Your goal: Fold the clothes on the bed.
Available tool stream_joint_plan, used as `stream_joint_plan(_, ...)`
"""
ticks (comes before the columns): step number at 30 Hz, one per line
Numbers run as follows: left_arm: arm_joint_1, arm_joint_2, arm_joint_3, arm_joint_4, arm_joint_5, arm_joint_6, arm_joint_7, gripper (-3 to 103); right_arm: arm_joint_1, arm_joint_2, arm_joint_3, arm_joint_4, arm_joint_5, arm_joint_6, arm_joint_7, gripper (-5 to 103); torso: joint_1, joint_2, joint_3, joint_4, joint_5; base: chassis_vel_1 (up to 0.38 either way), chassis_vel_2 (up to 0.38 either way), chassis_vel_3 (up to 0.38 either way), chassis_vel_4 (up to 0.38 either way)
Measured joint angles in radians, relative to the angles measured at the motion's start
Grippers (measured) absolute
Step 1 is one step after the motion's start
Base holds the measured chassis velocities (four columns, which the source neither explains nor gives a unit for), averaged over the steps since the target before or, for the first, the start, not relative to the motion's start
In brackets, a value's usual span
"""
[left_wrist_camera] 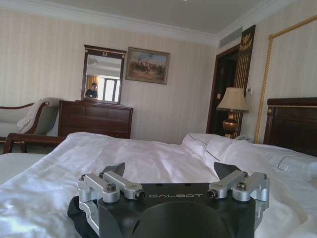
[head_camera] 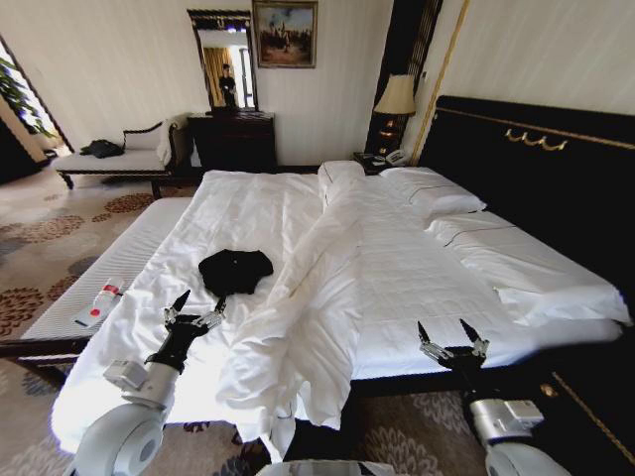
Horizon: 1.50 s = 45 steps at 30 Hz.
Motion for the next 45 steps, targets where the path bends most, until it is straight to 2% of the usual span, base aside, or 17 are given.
stream_joint_plan(17, 0.026, -0.019, 0.0, 0.006, 0.012, -0.011, 0.009, 100, -0.015, 0.009, -0.018, 0.028, 0.02, -0.022, 0.022, 100, 0.0, 0.0, 0.0, -0.0002, 0.0002, 0.116, 0.257, -0.12, -0.255)
stream_joint_plan(21, 0.021, -0.016, -0.005, 0.007, 0.008, -0.011, 0.007, 100, -0.028, 0.013, -0.029, 0.059, 0.027, -0.038, 0.038, 100, 0.0, 0.0, 0.0, 0.0004, -0.0001, 0.193, 0.318, -0.18, -0.303)
stream_joint_plan(23, 0.021, -0.016, -0.006, 0.01, 0.008, -0.011, 0.007, 100, -0.05, 0.017, -0.049, 0.101, 0.079, -0.085, 0.068, 100, 0.0, 0.0, 0.0, 0.0, 0.0002, 0.096, 0.277, -0.135, -0.301)
stream_joint_plan(25, 0.021, -0.016, -0.006, 0.01, 0.008, -0.011, 0.007, 100, -0.052, 0.017, -0.051, 0.106, 0.088, -0.091, 0.072, 100, 0.0, 0.0, 0.0, -0.0002, 0.0002, 0.096, 0.237, -0.12, -0.301)
stream_joint_plan(26, 0.02, -0.017, -0.006, 0.013, 0.008, -0.011, 0.005, 100, -0.074, 0.022, -0.076, 0.176, 0.179, -0.164, 0.114, 100, 0.0, 0.0, 0.0, -0.0001, -0.0009, 0.025, 0.16, -0.058, -0.144)
stream_joint_plan(28, 0.018, -0.017, -0.005, 0.014, 0.008, -0.011, 0.002, 100, -0.085, 0.025, -0.094, 0.231, 0.219, -0.229, 0.152, 100, 0.0, 0.0, 0.0, 0.0001, -0.0005, 0.025, 0.139, -0.027, -0.114)
stream_joint_plan(30, 0.017, -0.017, -0.005, 0.014, 0.008, -0.011, 0.001, 100, -0.087, 0.025, -0.098, 0.24, 0.23, -0.248, 0.162, 100, 0.0, 0.0, 0.0, 0.0003, -0.0005, 0.026, 0.118, -0.017, -0.083)
stream_joint_plan(31, 0.016, -0.017, -0.005, 0.015, 0.008, -0.011, -0.002, 100, -0.09, 0.022, -0.103, 0.25, 0.279, -0.315, 0.193, 100, 0.0, 0.0, 0.0, 0.0, 0.0002, -0.003, 0.055, 0.016, -0.001)
stream_joint_plan(33, 0.018, -0.017, -0.006, 0.016, 0.007, -0.011, -0.002, 100, -0.091, 0.016, -0.098, 0.252, 0.344, -0.378, 0.218, 100, 0.0, 0.0, 0.0, 0.0, 0.0006, 0.0, 0.0, 0.0, 0.0)
stream_joint_plan(34, 0.018, -0.017, -0.006, 0.016, 0.007, -0.011, -0.002, 100, -0.091, 0.016, -0.098, 0.252, 0.344, -0.378, 0.218, 100, 0.0, 0.0, 0.0, 0.0, 0.0006, 0.0, 0.0, 0.0, 0.0)
stream_joint_plan(36, 0.025, -0.017, -0.008, 0.018, 0.007, -0.012, -0.002, 100, -0.099, -0.005, -0.08, 0.252, 0.382, -0.447, 0.236, 100, 0.0, 0.0, 0.0, -0.0002, 0.0007, 0.0, 0.0, 0.0, 0.0)
stream_joint_plan(38, 0.027, -0.017, -0.008, 0.019, 0.007, -0.012, -0.002, 100, -0.099, -0.012, -0.075, 0.252, 0.389, -0.458, 0.24, 100, 0.0, 0.0, 0.0, -0.0001, 0.0006, 0.0, 0.0, 0.0, 0.0)
stream_joint_plan(40, 0.034, -0.017, -0.008, 0.017, 0.01, -0.012, -0.003, 100, -0.083, -0.058, -0.048, 0.252, 0.458, -0.484, 0.253, 100, 0.0, 0.0, 0.0, -0.0001, 0.0003, 0.0, 0.0, 0.0, 0.0)
stream_joint_plan(45, 0.045, -0.019, -0.01, 0.014, 0.017, -0.012, -0.005, 100, -0.052, -0.11, -0.025, 0.251, 0.531, -0.484, 0.259, 100, 0.0, 0.0, 0.0, 0.0004, -0.0001, 0.0, 0.0, 0.0, 0.0)
